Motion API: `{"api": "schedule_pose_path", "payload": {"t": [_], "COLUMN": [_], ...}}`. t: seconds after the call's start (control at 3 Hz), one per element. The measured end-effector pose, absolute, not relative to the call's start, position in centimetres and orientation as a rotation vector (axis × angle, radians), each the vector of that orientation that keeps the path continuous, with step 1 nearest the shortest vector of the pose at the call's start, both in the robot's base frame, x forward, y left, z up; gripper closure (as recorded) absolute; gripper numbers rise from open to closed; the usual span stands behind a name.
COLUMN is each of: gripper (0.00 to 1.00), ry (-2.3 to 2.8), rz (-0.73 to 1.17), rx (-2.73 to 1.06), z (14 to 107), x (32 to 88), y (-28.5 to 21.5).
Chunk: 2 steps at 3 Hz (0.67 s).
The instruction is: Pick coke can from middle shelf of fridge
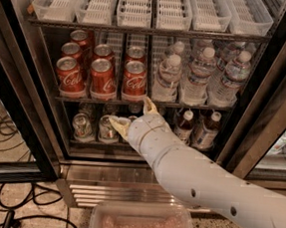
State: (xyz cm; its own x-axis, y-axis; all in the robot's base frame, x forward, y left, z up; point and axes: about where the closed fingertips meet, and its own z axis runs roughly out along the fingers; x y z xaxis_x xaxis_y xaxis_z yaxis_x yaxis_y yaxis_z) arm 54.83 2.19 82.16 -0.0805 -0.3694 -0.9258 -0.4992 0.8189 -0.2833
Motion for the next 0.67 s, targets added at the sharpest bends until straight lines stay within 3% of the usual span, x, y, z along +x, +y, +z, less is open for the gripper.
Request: {"api": "schedule_pose_path", "payload": {"t": [0.67], "gripper": [0.41], "ry": [1.668], "rz": [0.083], "rx": [-0.616], "z": [83.24], "x": [55.84], "y": [0.66]}}
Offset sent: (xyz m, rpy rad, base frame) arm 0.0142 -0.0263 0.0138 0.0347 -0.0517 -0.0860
